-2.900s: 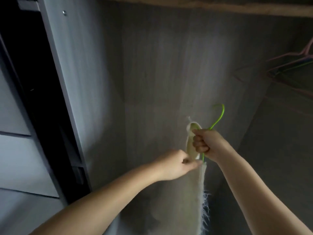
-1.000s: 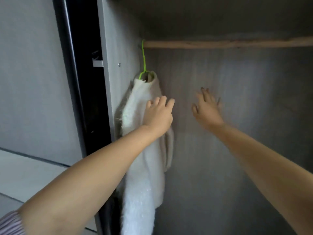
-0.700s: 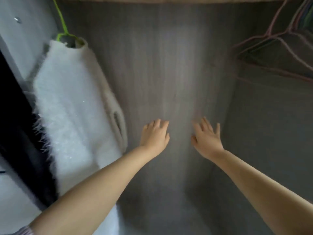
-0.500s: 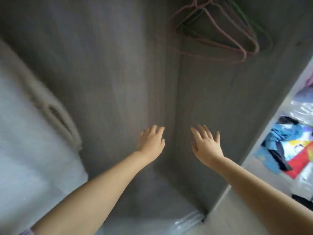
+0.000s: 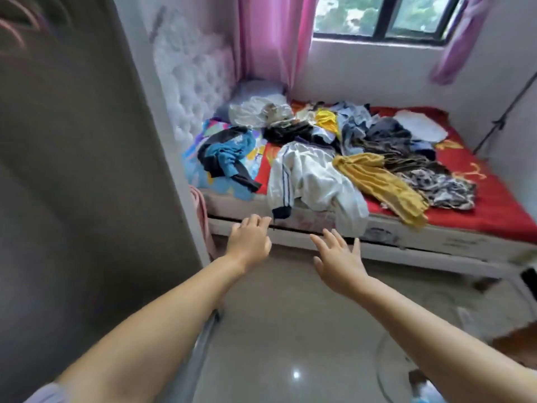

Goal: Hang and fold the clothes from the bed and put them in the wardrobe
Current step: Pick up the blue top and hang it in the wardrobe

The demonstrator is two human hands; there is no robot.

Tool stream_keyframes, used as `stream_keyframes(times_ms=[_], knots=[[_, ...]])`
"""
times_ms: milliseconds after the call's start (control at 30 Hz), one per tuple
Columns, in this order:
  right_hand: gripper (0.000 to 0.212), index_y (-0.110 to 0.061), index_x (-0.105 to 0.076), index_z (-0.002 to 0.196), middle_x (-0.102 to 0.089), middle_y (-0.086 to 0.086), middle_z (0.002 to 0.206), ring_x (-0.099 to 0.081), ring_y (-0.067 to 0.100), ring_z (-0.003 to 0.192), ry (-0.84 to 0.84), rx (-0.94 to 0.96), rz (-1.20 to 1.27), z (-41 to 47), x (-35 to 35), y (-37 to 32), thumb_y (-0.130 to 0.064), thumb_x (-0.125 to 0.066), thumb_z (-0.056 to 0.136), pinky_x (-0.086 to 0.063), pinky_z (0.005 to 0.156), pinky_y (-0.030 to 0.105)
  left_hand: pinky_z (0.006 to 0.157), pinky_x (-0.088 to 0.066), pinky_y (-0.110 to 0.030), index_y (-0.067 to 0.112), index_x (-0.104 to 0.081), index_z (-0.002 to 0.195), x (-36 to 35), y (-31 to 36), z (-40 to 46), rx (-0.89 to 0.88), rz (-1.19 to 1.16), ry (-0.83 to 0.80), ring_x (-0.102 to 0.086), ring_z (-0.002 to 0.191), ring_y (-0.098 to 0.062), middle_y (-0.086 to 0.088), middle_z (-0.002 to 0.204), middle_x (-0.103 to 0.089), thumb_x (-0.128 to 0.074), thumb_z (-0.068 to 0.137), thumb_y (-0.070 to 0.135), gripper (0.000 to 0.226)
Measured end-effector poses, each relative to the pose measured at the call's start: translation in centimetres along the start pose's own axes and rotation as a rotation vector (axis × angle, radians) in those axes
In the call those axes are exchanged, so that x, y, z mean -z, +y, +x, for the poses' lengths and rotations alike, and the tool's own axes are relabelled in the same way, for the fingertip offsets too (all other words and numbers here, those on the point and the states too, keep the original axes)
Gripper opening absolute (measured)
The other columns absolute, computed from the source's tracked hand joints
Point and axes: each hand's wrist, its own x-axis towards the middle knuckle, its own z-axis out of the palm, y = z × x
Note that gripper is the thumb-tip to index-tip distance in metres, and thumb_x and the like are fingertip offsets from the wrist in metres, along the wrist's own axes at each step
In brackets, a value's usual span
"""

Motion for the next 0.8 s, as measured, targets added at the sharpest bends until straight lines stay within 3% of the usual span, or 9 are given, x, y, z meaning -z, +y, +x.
stream_keyframes(times_ms=[200,567,800], knots=[[0.054,-0.026,-0.021,0.15,-0.011,0.006,0.16,-0.001,0.021,0.148,-0.003,-0.425,0.156,-10.2,-2.2,8.6,-0.029,-0.036,0.099,0.0,0.112,0.062,0.096,-0.035,-0.038,0.016,-0.038,0.14,-4.3,11.6,0.1,-0.386,0.006,-0.144,-0.046,0.119,-0.028,-0.009,0.132,-0.048,-0.046,0.095,0.023,0.047],[0.048,-0.022,-0.026,0.148,-0.013,0.007,0.158,-0.009,0.022,0.146,-0.1,-1.158,0.445,-33.8,-7.4,13.0,-0.023,-0.034,0.1,0.001,0.114,0.063,0.098,-0.034,-0.036,0.019,-0.041,0.138,-12.8,28.4,-10.1,-0.954,0.041,-0.424,-0.049,0.119,-0.028,-0.008,0.129,-0.05,-0.046,0.091,0.022,0.047],[0.05,-0.023,-0.022,0.15,-0.015,0.008,0.159,-0.015,0.027,0.145,-0.109,-1.358,0.534,-41.9,-11.3,21.0,-0.024,-0.03,0.101,0.0,0.115,0.061,0.1,-0.033,-0.036,0.02,-0.042,0.137,-16.8,41.4,-12.6,-1.184,0.081,-0.478,-0.047,0.122,-0.026,-0.006,0.131,-0.049,-0.045,0.092,0.022,0.046]])
